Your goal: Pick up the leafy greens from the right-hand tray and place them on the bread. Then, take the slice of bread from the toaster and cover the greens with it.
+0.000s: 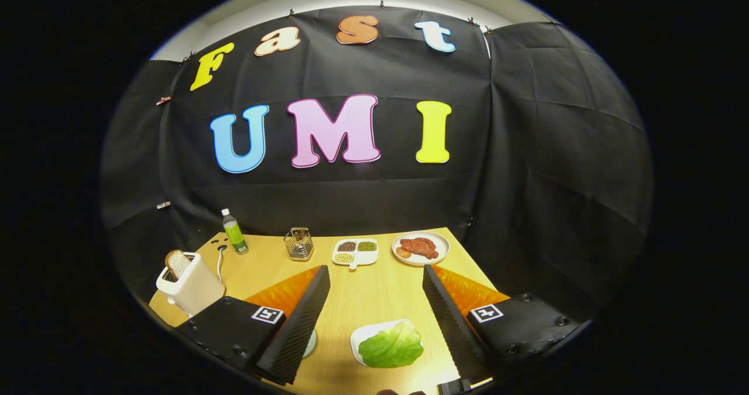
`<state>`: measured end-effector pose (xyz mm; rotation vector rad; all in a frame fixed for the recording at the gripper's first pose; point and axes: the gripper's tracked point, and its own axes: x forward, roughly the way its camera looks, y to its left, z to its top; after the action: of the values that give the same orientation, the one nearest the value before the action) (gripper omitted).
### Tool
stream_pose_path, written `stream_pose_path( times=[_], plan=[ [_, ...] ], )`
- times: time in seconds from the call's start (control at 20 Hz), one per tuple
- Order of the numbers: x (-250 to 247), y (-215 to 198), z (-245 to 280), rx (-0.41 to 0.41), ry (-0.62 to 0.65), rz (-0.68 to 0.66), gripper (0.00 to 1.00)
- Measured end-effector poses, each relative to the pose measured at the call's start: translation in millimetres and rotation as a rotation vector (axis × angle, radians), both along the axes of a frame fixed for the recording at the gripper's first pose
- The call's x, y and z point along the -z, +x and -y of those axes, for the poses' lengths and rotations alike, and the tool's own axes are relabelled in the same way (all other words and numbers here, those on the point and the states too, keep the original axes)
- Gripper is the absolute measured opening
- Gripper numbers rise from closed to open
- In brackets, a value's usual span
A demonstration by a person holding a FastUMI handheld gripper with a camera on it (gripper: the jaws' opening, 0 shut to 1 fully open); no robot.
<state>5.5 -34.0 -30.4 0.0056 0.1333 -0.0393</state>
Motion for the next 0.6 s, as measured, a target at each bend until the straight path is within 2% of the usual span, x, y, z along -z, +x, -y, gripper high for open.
stream_pose_path(
  times=[0.6],
  plan=[
    [45, 12, 5, -0.003, 0.004, -0.145, 0.99]
  ],
)
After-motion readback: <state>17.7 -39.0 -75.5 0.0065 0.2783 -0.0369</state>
